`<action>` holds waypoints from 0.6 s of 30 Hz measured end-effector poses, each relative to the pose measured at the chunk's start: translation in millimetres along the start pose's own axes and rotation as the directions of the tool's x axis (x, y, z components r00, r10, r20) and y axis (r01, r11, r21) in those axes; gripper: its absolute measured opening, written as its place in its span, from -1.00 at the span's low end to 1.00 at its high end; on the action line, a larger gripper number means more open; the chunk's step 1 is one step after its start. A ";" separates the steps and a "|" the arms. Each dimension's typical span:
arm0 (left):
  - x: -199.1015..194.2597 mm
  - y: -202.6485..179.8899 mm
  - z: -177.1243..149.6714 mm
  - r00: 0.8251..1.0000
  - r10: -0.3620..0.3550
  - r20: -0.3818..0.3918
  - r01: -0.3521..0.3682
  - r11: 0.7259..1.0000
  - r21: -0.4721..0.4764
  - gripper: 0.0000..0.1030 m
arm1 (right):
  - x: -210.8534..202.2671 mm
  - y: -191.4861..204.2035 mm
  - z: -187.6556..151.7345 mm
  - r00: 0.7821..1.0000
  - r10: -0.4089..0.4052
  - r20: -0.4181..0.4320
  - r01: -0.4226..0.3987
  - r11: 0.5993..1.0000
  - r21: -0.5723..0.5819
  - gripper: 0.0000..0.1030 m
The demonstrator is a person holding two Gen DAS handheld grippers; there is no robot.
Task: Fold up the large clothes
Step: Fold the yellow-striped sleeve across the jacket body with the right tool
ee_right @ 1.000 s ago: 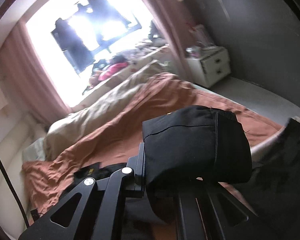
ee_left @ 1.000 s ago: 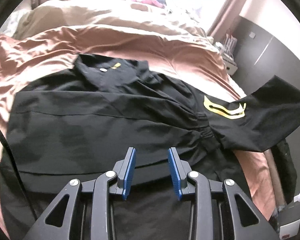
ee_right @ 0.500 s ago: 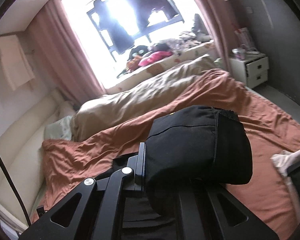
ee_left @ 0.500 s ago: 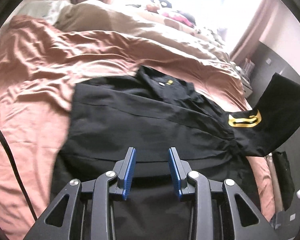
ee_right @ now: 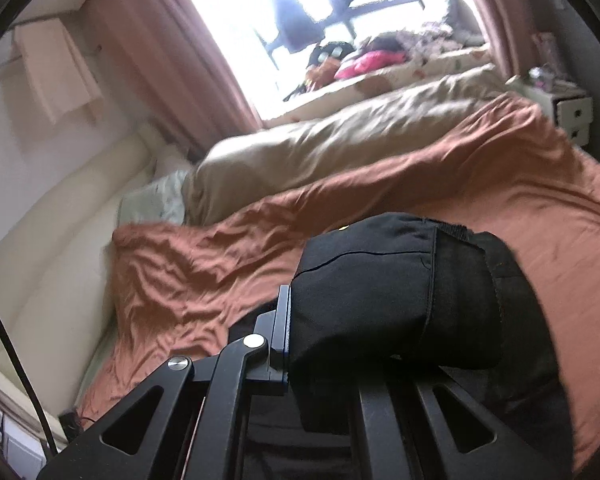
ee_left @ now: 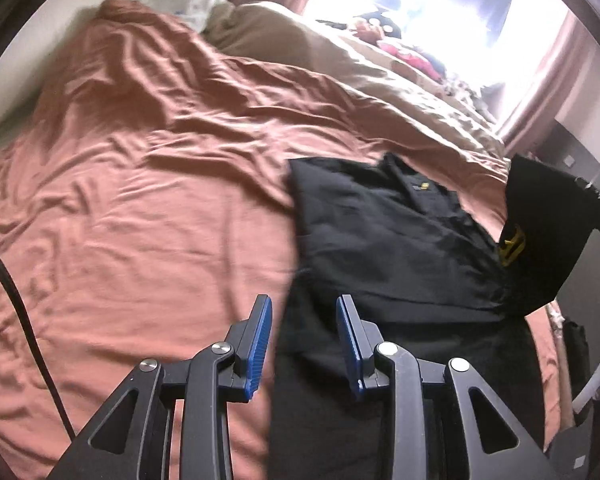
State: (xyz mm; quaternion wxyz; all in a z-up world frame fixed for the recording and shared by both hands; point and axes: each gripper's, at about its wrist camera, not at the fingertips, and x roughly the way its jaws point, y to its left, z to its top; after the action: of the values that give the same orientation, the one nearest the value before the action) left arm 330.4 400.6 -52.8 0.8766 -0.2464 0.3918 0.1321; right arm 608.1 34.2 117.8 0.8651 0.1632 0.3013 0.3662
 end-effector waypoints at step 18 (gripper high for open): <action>-8.4 115.7 -43.2 0.995 0.086 -0.051 -0.092 0.988 -0.121 -0.31 | 176.3 -40.9 -61.0 0.939 0.096 -0.331 -0.040 0.984 0.172 0.82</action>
State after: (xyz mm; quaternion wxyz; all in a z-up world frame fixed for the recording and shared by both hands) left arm 248.9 474.8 -109.1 0.8436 -0.2853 0.4135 0.1895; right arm 687.9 139.2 -20.3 0.7711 0.1782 0.4684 0.3927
